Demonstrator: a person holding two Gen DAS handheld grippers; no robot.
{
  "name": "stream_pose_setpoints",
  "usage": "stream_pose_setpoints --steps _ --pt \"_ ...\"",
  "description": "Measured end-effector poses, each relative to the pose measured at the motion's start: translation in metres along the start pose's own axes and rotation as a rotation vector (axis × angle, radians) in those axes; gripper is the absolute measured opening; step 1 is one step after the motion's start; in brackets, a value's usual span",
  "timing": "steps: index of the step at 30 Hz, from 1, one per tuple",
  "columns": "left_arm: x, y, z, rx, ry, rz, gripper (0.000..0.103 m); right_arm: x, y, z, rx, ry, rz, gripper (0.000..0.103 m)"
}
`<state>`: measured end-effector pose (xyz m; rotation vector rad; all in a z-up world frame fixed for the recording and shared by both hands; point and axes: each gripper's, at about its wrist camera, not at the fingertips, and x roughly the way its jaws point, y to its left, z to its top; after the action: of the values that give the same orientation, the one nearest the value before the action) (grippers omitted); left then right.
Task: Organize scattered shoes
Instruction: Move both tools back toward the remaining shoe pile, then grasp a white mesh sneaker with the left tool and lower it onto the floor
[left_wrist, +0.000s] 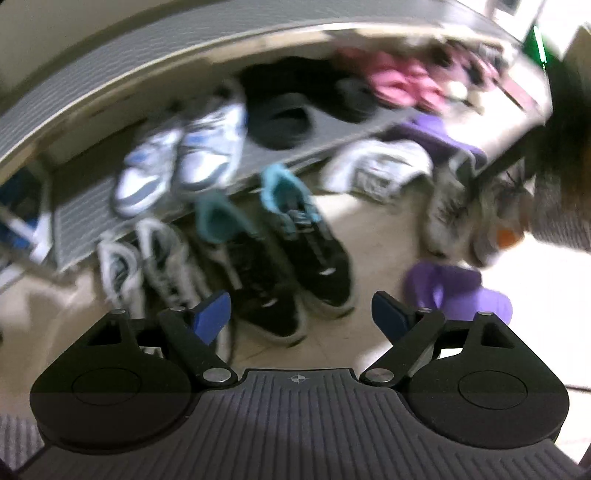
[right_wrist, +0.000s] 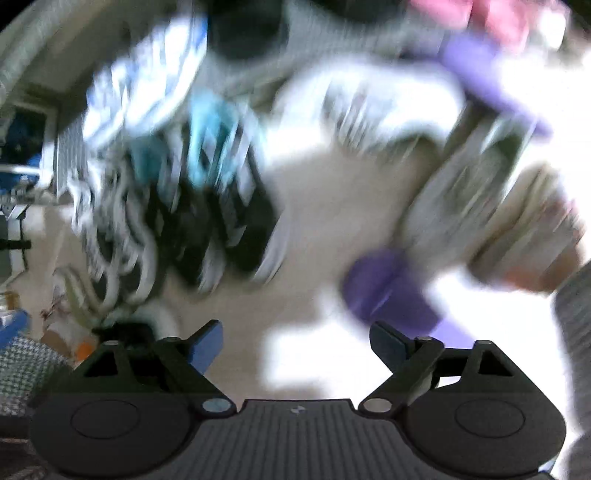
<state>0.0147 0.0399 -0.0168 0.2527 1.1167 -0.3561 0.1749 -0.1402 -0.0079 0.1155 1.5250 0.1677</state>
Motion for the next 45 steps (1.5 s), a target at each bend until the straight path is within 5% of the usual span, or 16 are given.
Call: stream_pose_setpoints --steps 3,8,10,14,21,33,35,38,42,45 --pt "0.021 -0.038 0.021 0.146 -0.028 0.019 0.084 -0.021 -0.043 0.022 0.067 -0.111 0.039 0.092" --pt "0.082 -0.102 0.071 0.351 -0.086 0.063 0.077 -0.030 -0.132 0.033 0.493 -0.203 0.214 0.087" --pt "0.109 -0.126 0.090 0.437 -0.124 0.083 0.077 -0.041 -0.145 0.040 0.511 -0.246 0.298 0.087" --pt "0.161 -0.164 0.118 0.631 -0.157 0.113 0.076 -0.062 -0.160 0.046 0.530 -0.325 0.291 0.090" --pt "0.233 -0.191 0.127 0.854 -0.162 0.171 0.075 -0.075 -0.197 0.044 0.660 -0.347 0.402 0.091" --pt "0.336 -0.212 0.132 1.060 -0.096 0.365 0.070 -0.097 -0.223 0.037 0.742 -0.367 0.486 0.094" --pt "0.349 -0.213 0.133 1.094 -0.079 0.388 0.063 -0.097 -0.223 0.038 0.744 -0.360 0.493 0.094" --pt "0.347 -0.208 0.149 0.999 -0.057 0.373 0.052 -0.097 -0.223 0.038 0.747 -0.349 0.503 0.094" --pt "0.317 -0.189 0.168 0.822 -0.072 0.336 0.015 -0.095 -0.216 0.042 0.726 -0.324 0.506 0.094" --pt "0.284 -0.165 0.189 0.617 -0.064 0.287 0.010 -0.098 -0.205 0.045 0.687 -0.334 0.496 0.094"
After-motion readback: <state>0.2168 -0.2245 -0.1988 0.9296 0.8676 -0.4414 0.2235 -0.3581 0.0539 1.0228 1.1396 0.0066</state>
